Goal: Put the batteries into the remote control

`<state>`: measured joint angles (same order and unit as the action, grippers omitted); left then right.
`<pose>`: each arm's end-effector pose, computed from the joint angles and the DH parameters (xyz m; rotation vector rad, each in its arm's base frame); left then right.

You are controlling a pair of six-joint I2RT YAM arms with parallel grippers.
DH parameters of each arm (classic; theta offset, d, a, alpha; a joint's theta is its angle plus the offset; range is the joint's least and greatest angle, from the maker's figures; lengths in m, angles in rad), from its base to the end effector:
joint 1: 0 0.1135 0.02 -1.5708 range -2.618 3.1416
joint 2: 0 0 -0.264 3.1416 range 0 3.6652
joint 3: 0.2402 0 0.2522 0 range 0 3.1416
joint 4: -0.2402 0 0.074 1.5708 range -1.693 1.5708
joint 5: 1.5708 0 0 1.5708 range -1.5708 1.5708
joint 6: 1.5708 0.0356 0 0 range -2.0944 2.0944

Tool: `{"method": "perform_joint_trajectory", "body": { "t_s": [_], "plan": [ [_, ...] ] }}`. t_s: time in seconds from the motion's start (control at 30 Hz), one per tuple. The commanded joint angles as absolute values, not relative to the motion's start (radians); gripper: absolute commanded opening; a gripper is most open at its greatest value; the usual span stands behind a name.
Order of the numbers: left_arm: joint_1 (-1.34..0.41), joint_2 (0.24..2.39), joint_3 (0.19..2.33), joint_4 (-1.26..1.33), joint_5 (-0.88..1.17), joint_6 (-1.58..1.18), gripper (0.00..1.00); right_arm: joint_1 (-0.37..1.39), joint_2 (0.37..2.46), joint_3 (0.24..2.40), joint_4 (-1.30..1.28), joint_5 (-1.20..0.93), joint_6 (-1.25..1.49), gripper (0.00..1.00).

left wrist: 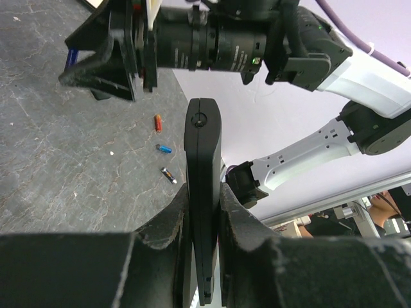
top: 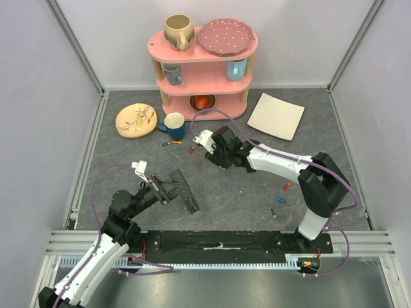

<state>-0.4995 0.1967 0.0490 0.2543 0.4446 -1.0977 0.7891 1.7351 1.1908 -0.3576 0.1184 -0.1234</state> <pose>0.0960 -0.0698 0.1997 -0.0895 1.6979 -1.5744 0.2648 0.2608 0.2126 -1.0420 2.2386 0.1420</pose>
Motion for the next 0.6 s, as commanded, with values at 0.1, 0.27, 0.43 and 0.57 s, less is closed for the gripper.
{"method": "perform_joint_trajectory", "body": {
  "t_s": [0.1, 0.27, 0.43, 0.57],
  "plan": [
    [-0.494, 0.199, -0.023, 0.293, 0.428, -1.071, 0.02, 0.787, 1.715, 1.164, -0.327, 0.003, -0.52, 0.18],
    [-0.494, 0.212, -0.043, 0.313, 0.433, -1.08, 0.02, 0.785, 1.739, 1.141, -0.334, -0.057, -0.564, 0.2],
    [-0.494, 0.209, -0.052, 0.328, 0.436, -1.089, 0.02, 0.785, 1.779, 1.103, -0.328, -0.132, -0.549, 0.22],
    [-0.494, 0.21, -0.049, 0.325, 0.437, -1.089, 0.02, 0.782, 1.798, 1.1, -0.327, -0.167, -0.522, 0.24]
  ]
}}
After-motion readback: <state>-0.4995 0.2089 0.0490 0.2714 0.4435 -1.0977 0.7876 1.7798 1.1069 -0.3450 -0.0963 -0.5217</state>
